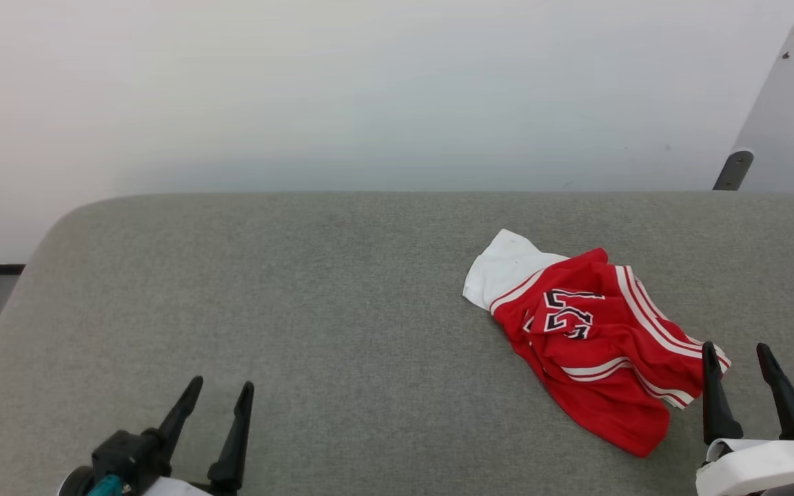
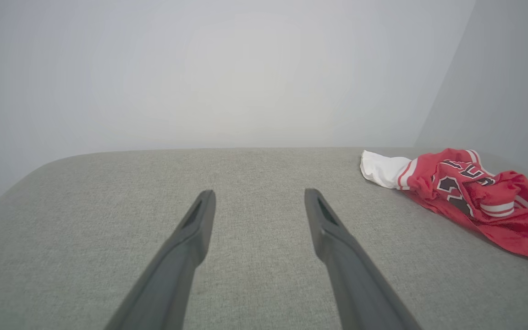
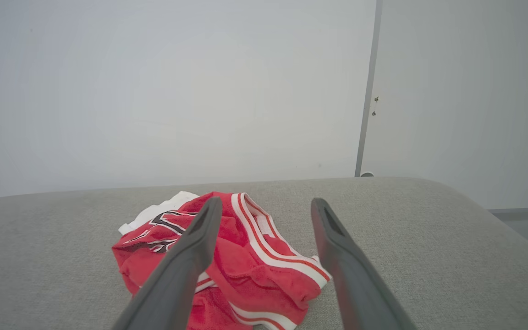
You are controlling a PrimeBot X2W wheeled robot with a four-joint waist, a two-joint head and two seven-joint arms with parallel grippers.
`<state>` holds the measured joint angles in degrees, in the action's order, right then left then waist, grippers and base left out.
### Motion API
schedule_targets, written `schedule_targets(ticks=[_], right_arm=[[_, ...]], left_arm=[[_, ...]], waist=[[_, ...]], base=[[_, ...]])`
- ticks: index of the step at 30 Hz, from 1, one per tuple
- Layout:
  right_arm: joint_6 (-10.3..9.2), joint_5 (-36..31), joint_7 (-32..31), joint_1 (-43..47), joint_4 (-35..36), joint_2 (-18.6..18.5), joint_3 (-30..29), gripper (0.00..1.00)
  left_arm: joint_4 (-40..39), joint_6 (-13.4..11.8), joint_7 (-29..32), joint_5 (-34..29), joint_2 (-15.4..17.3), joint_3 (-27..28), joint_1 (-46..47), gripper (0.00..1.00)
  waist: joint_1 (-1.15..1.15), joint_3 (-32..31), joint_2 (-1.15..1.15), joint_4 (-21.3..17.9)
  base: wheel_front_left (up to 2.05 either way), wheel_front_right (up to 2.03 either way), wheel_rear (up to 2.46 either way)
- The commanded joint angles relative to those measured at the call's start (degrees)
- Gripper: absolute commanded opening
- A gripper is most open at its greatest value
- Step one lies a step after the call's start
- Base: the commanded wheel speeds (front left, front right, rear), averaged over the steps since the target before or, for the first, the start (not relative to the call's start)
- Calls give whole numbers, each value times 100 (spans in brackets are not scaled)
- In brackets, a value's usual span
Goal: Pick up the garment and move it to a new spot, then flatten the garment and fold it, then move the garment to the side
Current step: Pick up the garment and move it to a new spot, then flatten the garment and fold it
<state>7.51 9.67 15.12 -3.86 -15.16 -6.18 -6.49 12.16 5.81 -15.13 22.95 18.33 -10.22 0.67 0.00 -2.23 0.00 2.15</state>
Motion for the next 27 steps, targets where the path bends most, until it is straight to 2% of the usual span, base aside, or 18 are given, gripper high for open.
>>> schedule_targets(ticks=[1, 11, 16, 21, 25, 27], right_arm=[[-4, 30, 4, 80, 19, 44, 19, 100], [-4, 41, 4, 113, 32, 133, 60, 100], [-4, 76, 4, -103, 16, 169, 217, 100], [-4, 124, 4, -284, 54, 229, 395, 100], [-4, 211, 4, -449, 102, 290, 516, 100], [-4, 273, 4, -568, 136, 309, 599, 100]], left_arm=[[24, 36, -1, -87, -54, 75, -84, 100], [112, 133, -1, -369, -248, 317, -197, 100], [85, 167, -1, -281, -287, 356, -50, 100], [313, 173, 265, -5, 66, -285, 779, 100], [602, 165, 1119, 427, 518, -914, 1925, 100], [786, 165, 1755, 818, 727, -1179, 2527, 100]], waist=[[0, -23, 0, -56], [0, 15, 0, -166], [0, 152, 0, -413], [0, 468, 0, -812], [0, 932, 0, -1255], [0, 1234, 0, -1526]], base=[[0, 0, 0], [0, 0, 0], [0, 0, 0], [0, 0, 0], [0, 0, 0], [0, 0, 0]])
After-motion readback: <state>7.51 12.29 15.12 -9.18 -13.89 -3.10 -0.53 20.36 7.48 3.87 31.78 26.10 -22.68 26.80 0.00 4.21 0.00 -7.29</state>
